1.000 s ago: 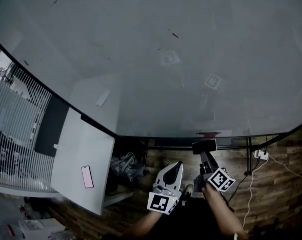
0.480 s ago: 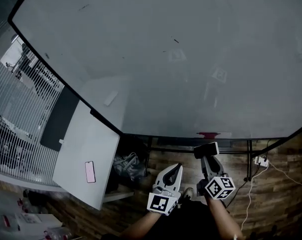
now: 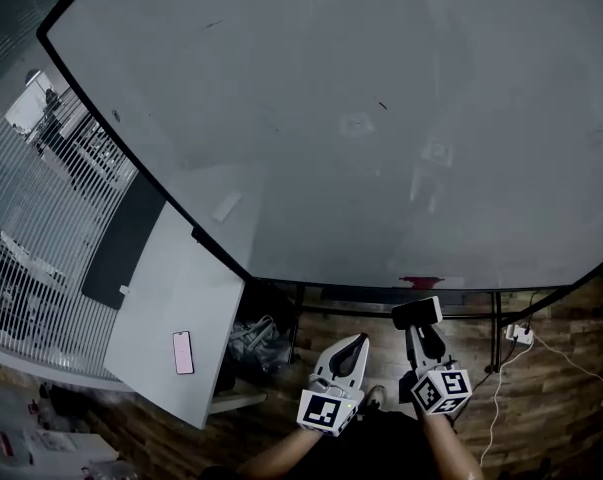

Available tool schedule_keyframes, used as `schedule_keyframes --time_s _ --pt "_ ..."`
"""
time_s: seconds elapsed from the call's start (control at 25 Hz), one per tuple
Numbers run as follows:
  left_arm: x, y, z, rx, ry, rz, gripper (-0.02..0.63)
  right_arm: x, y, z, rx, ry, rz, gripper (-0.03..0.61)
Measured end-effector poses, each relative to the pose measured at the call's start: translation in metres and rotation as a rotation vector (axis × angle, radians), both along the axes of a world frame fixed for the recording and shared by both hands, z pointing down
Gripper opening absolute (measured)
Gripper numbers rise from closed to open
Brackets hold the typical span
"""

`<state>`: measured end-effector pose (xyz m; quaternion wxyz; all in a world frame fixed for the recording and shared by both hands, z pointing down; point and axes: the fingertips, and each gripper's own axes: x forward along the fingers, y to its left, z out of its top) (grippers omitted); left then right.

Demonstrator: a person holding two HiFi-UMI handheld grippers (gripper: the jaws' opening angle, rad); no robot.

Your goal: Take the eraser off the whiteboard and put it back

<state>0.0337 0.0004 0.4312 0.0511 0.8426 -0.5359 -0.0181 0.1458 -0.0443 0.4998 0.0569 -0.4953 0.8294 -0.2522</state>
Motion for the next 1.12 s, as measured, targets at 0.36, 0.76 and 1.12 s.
schedule_keyframes --time_s 0.36,0.76,1.12 --pt "-0.025 0.004 -0.01 0.005 -0.015 0.023 0.008 -0.016 0.011 -0.019 0.021 0.041 0.024 0.138" --pt "-0.043 0.013 -0.016 -0.003 0.005 0.009 0.008 -0.03 0.029 -0.048 0.069 0.024 0.037 0.139" --pt "-0.048 0.023 -0.023 0.008 -0.004 0.025 0.008 -0.028 0.051 -0.067 0.12 0.068 0.063 0.139"
